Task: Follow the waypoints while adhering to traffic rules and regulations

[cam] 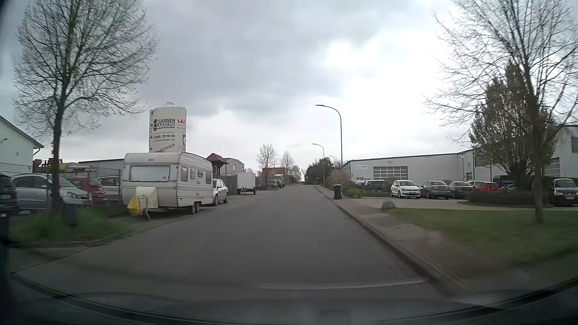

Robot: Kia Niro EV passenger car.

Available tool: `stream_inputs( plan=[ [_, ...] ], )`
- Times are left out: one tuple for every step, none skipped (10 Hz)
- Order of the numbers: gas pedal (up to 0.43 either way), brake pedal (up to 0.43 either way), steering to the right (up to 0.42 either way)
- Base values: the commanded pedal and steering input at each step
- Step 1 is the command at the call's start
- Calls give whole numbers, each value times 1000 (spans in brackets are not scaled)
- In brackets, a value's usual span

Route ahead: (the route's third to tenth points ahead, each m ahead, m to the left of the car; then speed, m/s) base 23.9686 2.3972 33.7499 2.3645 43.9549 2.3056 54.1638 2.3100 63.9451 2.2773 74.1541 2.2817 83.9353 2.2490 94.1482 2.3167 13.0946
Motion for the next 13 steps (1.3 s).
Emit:
stream_inputs(
  plan=[
    [169, 0, -3],
    [169, 0, -3],
    [169, 0, -3],
    [169, 0, -3],
    [169, 0, -1],
    [169, 0, 1],
    [169, 0, 2],
    [169, 0, 1],
    [169, 0, 2],
    [169, 0, 1],
    [169, 0, 1],
    [169, 6, 1],
    [169, 0, 1]
  ],
)
